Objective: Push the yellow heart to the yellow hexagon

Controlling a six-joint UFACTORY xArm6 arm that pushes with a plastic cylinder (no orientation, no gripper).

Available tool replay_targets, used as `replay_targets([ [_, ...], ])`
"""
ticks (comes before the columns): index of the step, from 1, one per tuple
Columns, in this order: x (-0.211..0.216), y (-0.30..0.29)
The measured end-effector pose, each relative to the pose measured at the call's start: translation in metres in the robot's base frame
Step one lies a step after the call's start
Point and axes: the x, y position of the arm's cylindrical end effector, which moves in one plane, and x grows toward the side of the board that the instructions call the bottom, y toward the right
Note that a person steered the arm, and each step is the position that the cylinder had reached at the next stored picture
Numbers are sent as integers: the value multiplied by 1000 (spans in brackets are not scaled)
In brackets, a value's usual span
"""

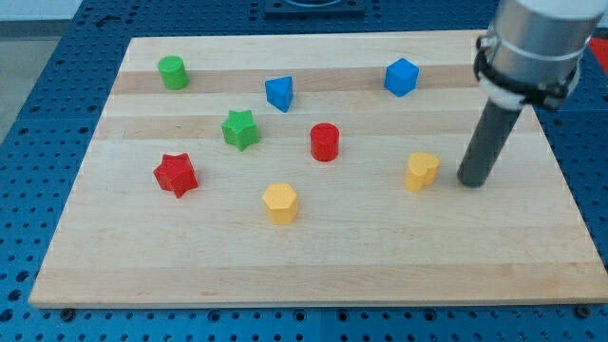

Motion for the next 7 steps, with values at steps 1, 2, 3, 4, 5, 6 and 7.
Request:
replay_targets([
  [1,18,-29],
  [2,9,8],
  [3,-6,18],
  [4,-17,6],
  [5,-20,-24],
  [6,-20,-34],
  [7,-25,-25],
])
